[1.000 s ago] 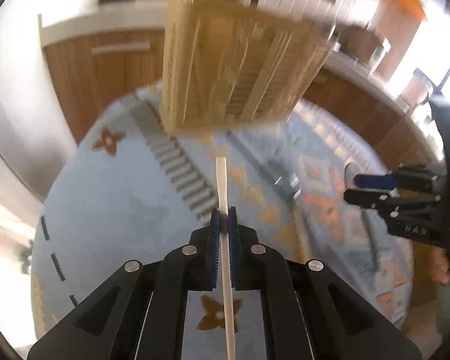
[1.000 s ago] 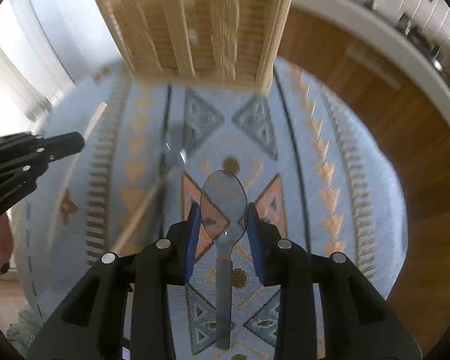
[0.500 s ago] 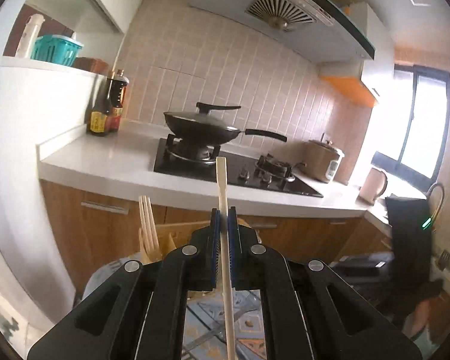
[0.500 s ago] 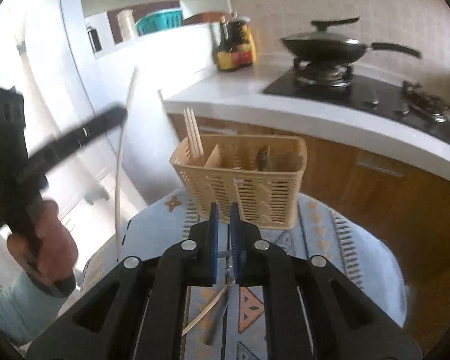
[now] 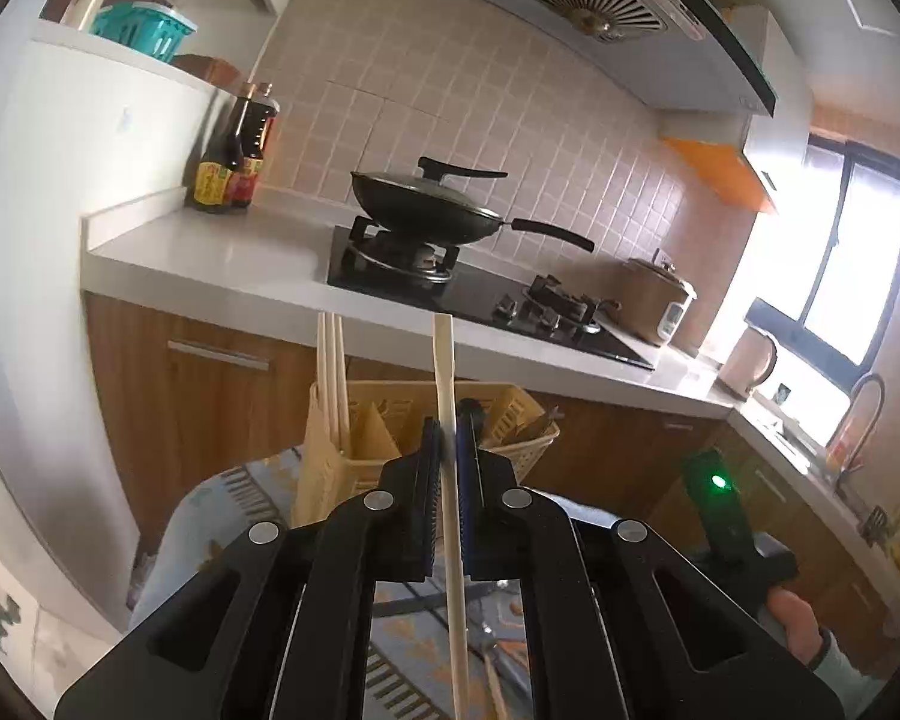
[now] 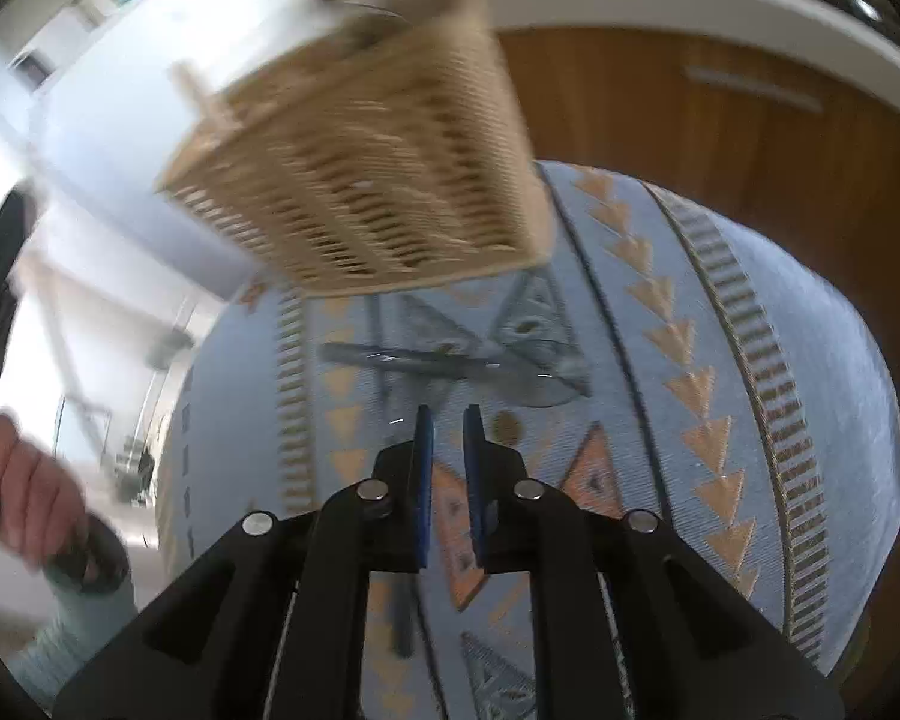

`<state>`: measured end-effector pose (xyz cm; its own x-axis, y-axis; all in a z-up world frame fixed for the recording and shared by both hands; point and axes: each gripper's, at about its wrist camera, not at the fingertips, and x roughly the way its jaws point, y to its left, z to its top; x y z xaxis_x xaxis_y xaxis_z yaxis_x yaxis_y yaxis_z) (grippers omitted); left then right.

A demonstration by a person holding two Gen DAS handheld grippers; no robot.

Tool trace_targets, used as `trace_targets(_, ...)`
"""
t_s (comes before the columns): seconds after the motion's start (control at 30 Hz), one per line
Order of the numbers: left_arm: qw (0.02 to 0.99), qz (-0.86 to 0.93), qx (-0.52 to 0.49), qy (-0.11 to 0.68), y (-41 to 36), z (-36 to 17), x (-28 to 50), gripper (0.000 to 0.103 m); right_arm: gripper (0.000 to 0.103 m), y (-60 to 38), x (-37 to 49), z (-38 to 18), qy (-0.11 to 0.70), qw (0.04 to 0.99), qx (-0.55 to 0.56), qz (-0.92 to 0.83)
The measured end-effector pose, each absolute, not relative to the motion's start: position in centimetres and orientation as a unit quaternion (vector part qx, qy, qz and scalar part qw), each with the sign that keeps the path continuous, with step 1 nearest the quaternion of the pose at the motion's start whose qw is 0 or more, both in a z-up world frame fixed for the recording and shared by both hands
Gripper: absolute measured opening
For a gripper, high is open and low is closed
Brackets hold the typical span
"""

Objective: Organize utensils
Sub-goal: 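Lower the chopstick into the basket with the left tool while the right tool drops its spoon in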

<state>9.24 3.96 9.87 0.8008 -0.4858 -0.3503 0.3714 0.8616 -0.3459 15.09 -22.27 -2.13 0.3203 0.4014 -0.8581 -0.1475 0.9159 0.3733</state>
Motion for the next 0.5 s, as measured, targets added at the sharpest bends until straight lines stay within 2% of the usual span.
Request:
trace_targets(0.03,0.941,-0.227,-0.127,0.218,4.0,9.9,9.1,0.003,0.031,-22.8,15.6,-2.6,0.561,0.801,0.129,0.164)
trace_targets(0.07,0.941,-0.227,-0.125,0.217,4.2,9.9,9.0,0.003,0.037,-23.2,15.8,-2.7,0.561,0.801,0.137,0.160)
trace_targets(0.1,0.942,-0.227,-0.122,0.216,4.4,9.9,8.9,0.003,0.049,-23.7,16.1,-3.0,0.559,0.802,0.143,0.152)
trace_targets(0.13,0.942,-0.228,-0.121,0.215,4.5,9.9,8.8,0.003,0.053,-24.1,16.3,-3.1,0.557,0.804,0.148,0.144)
trace_targets(0.4,0.941,-0.229,-0.124,0.217,4.6,9.6,8.9,0.003,0.052,-25.9,17.7,-5.7,0.553,0.798,0.186,0.152)
trace_targets(0.5,0.941,-0.230,-0.119,0.217,4.2,9.6,9.0,0.003,0.040,-26.3,17.9,-6.8,0.547,0.793,0.207,0.174)
